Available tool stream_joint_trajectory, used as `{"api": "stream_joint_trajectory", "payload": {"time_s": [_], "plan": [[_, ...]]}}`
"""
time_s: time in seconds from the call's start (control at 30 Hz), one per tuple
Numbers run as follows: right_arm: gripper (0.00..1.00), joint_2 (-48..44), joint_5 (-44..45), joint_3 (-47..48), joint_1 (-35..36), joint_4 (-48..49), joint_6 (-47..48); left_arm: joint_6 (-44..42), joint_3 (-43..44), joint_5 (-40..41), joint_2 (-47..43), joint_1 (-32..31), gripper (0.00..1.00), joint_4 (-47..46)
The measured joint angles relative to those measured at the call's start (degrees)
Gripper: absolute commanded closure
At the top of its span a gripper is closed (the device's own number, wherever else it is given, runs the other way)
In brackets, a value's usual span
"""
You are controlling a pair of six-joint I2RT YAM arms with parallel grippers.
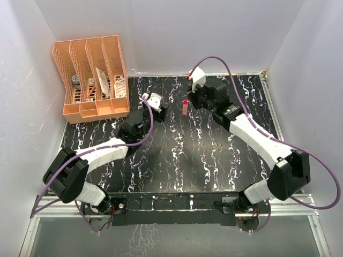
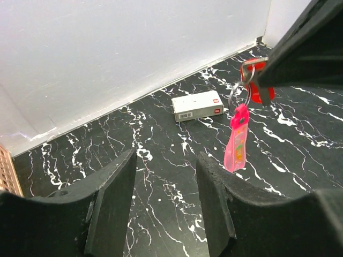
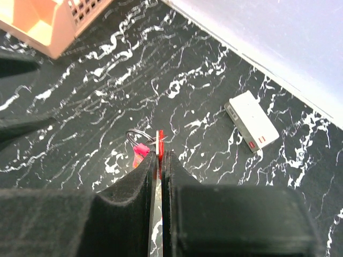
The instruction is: Put the keys on the keyring
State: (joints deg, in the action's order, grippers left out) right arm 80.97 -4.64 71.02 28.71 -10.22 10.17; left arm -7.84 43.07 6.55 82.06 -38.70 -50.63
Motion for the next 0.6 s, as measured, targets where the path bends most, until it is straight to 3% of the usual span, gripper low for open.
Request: {"api": "stream_joint_trajectory", "payload": {"time_s": [0.6], "plan": [[1.00, 12.94, 30.84, 8.44, 8.68, -16.28, 8.74, 0.00, -0.98, 3.78, -0.15, 0.61, 0.52, 0.17]]}}
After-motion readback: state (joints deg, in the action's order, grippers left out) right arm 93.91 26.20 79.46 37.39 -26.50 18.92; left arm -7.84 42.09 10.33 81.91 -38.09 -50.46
